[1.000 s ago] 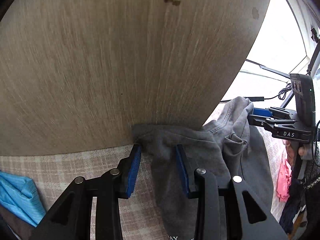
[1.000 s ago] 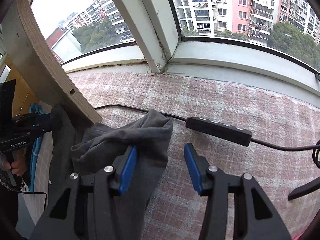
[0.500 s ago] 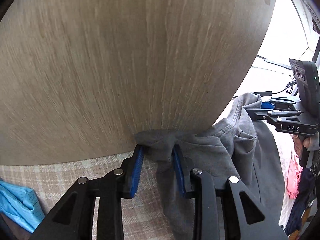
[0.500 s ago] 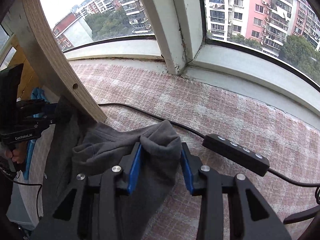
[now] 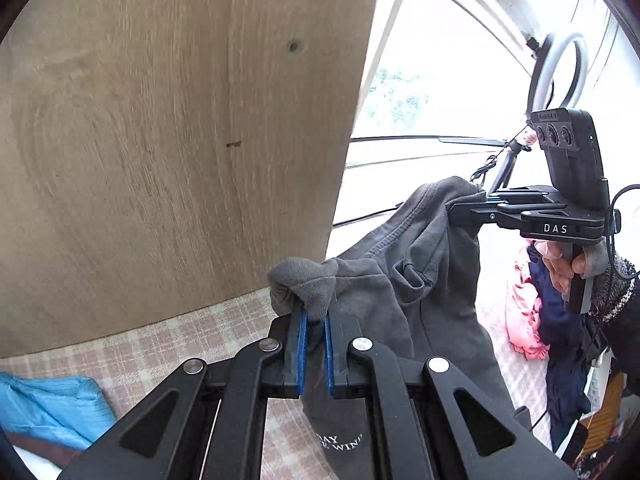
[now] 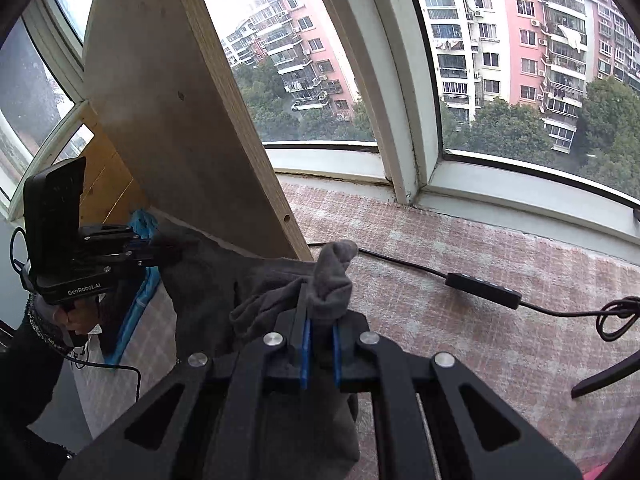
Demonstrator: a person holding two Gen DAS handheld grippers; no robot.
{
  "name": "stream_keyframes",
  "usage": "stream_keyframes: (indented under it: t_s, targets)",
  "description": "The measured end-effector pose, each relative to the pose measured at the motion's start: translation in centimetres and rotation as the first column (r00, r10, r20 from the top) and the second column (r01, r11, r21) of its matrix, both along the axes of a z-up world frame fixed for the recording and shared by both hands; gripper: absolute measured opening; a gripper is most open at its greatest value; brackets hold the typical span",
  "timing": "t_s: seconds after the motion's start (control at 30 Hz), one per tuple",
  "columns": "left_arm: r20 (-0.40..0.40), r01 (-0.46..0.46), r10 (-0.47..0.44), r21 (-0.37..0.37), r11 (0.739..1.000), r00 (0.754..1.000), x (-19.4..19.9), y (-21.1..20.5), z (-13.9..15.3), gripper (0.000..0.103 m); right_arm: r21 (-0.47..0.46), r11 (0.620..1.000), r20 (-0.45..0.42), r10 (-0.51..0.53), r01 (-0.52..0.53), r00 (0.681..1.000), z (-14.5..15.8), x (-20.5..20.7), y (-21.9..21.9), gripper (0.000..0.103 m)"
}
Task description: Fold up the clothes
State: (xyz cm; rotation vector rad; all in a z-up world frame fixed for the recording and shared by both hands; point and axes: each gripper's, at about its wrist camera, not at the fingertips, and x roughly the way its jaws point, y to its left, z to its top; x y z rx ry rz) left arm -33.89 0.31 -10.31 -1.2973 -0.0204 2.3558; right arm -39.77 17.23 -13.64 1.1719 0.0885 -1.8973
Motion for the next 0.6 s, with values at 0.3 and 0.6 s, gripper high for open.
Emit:
stream_keyframes:
  t_s: [0.3, 0.6]
  targets:
    - [-0.067, 0.101, -0.105, -0.054, 0.993, 0.992, 10.7, 0.6, 5.7, 0.006, 0.015, 0.999, -0.066, 0.039, -0.038, 0.997, 7.5, 12.2, 5.9, 0.008]
    - [0.009, 0.174, -0.174, -0.058, 0.983, 0.985, 22.8, 2.0, 1.6, 0.006, 0.102, 0.994, -0.108, 0.052, -0.041, 0.993, 4.9, 25.7, 11.6, 0.008]
